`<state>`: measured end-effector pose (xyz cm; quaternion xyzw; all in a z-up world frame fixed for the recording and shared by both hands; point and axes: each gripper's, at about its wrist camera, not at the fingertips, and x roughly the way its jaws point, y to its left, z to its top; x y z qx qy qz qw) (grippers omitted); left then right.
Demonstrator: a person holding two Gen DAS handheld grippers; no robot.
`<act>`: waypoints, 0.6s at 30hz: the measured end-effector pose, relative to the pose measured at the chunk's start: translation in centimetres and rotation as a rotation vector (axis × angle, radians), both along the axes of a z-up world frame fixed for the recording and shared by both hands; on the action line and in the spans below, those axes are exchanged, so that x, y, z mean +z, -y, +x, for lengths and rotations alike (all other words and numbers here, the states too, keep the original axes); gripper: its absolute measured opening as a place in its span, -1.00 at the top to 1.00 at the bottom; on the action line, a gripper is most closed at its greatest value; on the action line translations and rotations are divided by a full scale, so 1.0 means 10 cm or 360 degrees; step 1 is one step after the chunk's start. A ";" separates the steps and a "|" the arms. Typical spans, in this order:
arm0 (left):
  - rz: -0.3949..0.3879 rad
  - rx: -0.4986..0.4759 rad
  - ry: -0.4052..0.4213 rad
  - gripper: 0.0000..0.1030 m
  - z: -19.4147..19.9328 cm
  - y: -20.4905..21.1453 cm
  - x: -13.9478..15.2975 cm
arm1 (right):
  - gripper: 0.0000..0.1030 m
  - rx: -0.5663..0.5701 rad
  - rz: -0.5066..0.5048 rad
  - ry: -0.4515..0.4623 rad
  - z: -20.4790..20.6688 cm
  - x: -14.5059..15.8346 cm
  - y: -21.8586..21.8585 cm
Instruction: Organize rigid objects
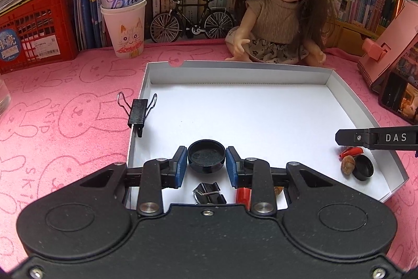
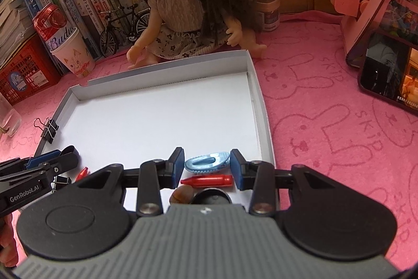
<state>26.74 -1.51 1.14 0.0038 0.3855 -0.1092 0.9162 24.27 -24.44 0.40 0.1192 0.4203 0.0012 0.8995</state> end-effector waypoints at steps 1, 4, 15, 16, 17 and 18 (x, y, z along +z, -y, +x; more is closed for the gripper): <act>0.0002 0.0002 -0.0001 0.42 0.00 0.00 -0.01 | 0.14 0.0000 -0.0002 0.0001 0.00 0.00 0.00; 0.0011 0.0005 -0.0004 0.41 -0.01 0.00 -0.03 | 0.13 0.0000 -0.0001 0.0001 0.00 0.00 0.00; 0.0041 0.0016 0.0050 0.15 -0.07 0.00 0.00 | -0.01 0.0000 0.0034 0.0020 -0.03 0.00 0.01; 0.0042 0.0014 0.0060 0.09 -0.09 0.00 0.01 | -0.14 0.0000 0.0036 0.0025 -0.04 0.00 0.01; 0.0043 0.0014 0.0071 0.02 -0.10 0.00 0.02 | -0.16 0.0001 0.0037 0.0029 -0.05 0.00 0.01; 0.0043 0.0017 0.0082 -0.01 -0.12 0.00 0.03 | -0.20 0.0003 0.0039 0.0034 -0.06 0.00 0.02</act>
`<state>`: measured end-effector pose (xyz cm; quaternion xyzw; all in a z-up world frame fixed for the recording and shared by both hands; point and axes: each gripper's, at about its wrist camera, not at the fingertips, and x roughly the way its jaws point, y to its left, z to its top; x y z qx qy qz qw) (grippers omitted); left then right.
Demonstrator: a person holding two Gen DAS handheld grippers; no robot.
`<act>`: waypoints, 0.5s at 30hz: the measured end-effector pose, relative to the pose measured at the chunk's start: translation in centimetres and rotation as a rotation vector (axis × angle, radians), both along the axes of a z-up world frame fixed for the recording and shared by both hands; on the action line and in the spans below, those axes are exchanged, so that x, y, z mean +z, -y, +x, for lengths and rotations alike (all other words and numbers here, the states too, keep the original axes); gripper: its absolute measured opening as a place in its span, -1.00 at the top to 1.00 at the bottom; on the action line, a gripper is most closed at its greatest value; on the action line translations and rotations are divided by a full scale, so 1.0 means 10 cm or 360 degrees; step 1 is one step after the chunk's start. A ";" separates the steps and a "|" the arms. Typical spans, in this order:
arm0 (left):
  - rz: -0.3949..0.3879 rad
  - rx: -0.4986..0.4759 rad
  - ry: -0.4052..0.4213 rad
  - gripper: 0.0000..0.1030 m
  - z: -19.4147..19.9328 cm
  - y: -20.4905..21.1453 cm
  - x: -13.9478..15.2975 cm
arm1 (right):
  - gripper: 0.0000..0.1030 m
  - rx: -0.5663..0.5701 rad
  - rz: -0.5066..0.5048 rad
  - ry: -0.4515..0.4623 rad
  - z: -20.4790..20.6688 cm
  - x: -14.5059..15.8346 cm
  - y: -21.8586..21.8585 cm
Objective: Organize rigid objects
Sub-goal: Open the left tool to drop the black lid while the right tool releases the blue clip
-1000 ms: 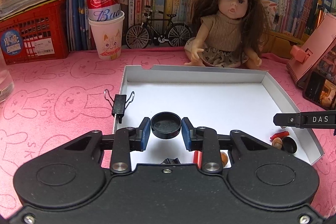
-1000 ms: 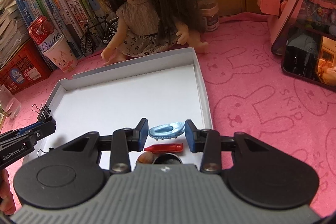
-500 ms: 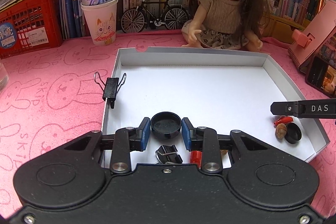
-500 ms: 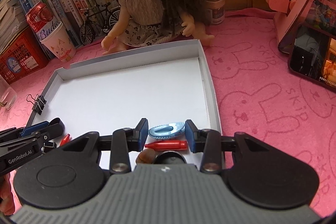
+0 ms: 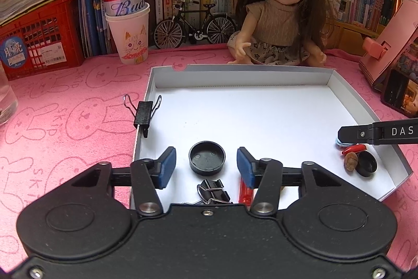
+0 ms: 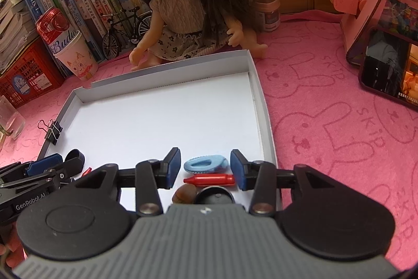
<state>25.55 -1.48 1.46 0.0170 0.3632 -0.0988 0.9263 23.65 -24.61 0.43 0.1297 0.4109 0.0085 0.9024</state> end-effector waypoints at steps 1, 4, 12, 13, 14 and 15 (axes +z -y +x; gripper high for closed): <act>0.0000 0.0003 0.0010 -0.07 -0.02 0.00 0.02 | -0.25 -0.0001 -0.0002 0.0005 -0.02 0.00 0.00; -0.0003 -0.0011 0.0046 -0.19 -0.09 0.00 0.07 | -0.37 0.0008 -0.0016 0.0032 -0.07 0.02 0.00; -0.0040 -0.0033 0.0166 -0.52 -0.34 0.02 0.20 | -0.67 0.0061 -0.0049 0.0159 -0.29 0.11 -0.05; -0.0048 -0.0035 0.0170 -0.53 -0.36 0.03 0.20 | -0.69 0.0065 -0.0059 0.0175 -0.32 0.13 -0.06; -0.0054 -0.0037 0.0174 -0.55 -0.39 0.04 0.21 | -0.70 0.0064 -0.0072 0.0190 -0.35 0.14 -0.06; -0.0056 -0.0039 0.0177 -0.55 -0.41 0.04 0.21 | -0.71 0.0059 -0.0085 0.0205 -0.37 0.15 -0.06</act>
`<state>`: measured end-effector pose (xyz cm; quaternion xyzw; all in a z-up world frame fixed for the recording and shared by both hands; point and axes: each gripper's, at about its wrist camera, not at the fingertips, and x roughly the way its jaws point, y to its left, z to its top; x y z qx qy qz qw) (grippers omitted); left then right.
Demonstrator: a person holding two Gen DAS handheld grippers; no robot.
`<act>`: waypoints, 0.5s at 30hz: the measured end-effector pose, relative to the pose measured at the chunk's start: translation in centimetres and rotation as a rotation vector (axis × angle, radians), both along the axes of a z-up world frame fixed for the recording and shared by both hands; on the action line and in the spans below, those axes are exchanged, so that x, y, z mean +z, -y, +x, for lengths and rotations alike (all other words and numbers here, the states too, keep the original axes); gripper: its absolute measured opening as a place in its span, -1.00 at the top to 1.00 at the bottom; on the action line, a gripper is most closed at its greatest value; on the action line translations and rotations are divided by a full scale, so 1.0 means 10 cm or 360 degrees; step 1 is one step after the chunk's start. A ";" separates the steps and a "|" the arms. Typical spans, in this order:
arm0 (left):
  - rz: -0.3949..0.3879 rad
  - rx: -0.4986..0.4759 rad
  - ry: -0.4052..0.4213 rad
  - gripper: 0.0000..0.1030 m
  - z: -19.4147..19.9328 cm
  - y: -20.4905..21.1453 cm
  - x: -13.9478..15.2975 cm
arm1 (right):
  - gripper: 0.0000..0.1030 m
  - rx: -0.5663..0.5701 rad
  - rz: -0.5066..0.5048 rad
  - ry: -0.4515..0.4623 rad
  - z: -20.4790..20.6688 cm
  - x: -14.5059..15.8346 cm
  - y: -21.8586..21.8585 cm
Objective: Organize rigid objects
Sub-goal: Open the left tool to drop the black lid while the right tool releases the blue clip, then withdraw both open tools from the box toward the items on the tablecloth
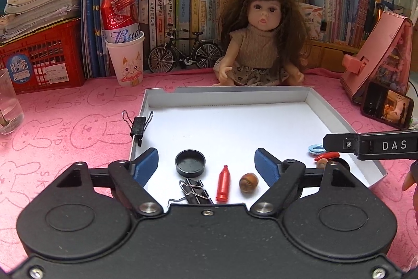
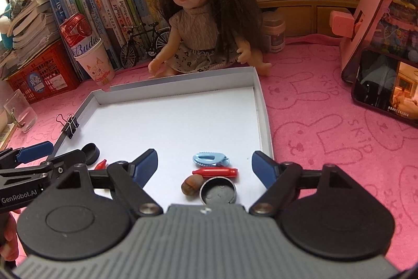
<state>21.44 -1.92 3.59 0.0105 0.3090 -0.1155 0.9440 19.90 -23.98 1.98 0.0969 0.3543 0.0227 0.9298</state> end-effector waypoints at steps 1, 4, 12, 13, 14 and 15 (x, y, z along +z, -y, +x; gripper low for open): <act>-0.0002 -0.0002 0.0004 -0.56 -0.02 0.00 0.01 | -0.74 -0.0001 -0.0006 0.0014 -0.03 0.01 0.00; -0.0015 -0.0002 0.0018 -0.58 -0.10 0.01 0.02 | -0.85 -0.0009 -0.0005 0.0063 -0.11 0.05 0.01; -0.0032 -0.0049 0.0071 -0.64 -0.34 0.05 0.06 | -0.99 0.0002 -0.0068 0.0158 -0.32 0.07 -0.01; -0.0034 -0.0052 0.0076 -0.65 -0.36 0.05 0.06 | -0.99 0.0006 -0.0073 0.0166 -0.34 0.07 -0.02; -0.0036 -0.0055 0.0082 -0.65 -0.38 0.05 0.07 | -1.00 0.0010 -0.0077 0.0174 -0.36 0.07 -0.03; -0.0040 -0.0058 0.0086 -0.65 -0.41 0.05 0.08 | -1.00 0.0014 -0.0080 0.0182 -0.39 0.08 -0.03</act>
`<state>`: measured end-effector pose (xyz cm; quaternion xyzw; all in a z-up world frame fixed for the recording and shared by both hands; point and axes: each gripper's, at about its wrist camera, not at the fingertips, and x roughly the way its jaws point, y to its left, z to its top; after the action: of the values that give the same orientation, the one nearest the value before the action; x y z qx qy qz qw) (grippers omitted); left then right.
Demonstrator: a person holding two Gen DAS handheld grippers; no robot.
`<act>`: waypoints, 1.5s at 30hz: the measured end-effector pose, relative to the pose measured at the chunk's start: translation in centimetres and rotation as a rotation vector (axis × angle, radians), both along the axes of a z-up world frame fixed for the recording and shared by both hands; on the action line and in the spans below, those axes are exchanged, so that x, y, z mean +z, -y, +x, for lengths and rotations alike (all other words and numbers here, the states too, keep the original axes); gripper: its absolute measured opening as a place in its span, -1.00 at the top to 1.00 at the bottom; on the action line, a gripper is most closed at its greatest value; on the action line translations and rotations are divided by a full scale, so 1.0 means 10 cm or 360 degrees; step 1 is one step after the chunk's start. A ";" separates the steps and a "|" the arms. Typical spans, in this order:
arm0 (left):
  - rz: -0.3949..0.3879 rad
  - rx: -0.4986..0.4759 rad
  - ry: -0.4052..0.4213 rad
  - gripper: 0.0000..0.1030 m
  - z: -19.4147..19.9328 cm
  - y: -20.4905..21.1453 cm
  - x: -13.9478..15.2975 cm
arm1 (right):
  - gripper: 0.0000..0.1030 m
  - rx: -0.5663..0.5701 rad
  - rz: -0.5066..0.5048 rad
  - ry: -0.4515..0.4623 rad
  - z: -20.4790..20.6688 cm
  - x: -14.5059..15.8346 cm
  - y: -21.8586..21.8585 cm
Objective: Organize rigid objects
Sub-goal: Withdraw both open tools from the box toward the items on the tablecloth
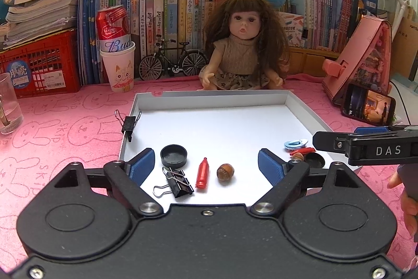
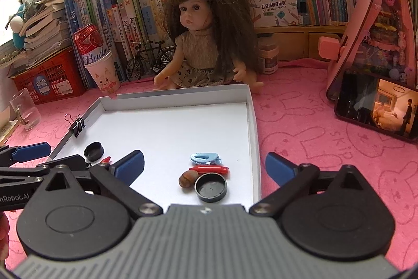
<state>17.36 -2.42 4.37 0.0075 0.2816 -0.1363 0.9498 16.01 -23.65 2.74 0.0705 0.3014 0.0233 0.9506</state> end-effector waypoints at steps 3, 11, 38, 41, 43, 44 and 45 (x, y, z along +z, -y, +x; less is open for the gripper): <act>-0.0015 -0.0004 0.0004 -0.65 -0.06 -0.01 0.01 | -1.00 0.0009 -0.0015 0.0022 -0.07 0.01 -0.02; -0.0035 -0.0009 0.0012 -0.66 -0.20 -0.06 0.02 | -1.00 0.0033 -0.0050 0.0045 -0.21 0.03 -0.08; -0.0048 -0.0033 0.0048 -0.68 -0.80 -0.20 -0.06 | -1.00 0.0086 -0.0085 0.0095 -0.69 -0.10 -0.16; -0.0025 -0.0039 0.0049 -0.69 -0.87 -0.20 -0.10 | -1.00 0.0106 -0.0091 0.0090 -0.75 -0.14 -0.19; -0.0005 -0.0040 0.0046 -0.69 -0.92 -0.20 -0.14 | -1.00 0.0118 -0.0093 0.0087 -0.79 -0.17 -0.20; -0.0001 -0.0040 0.0043 -0.69 -0.94 -0.21 -0.16 | -1.00 0.0121 -0.0092 0.0084 -0.82 -0.18 -0.21; 0.0002 -0.0038 0.0036 -0.69 -0.95 -0.22 -0.18 | -1.00 0.0120 -0.0090 0.0084 -0.84 -0.19 -0.21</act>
<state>7.82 -0.27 2.61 0.0129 0.2707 -0.1473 0.9512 7.60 -21.54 0.83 0.0317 0.2791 0.0525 0.9583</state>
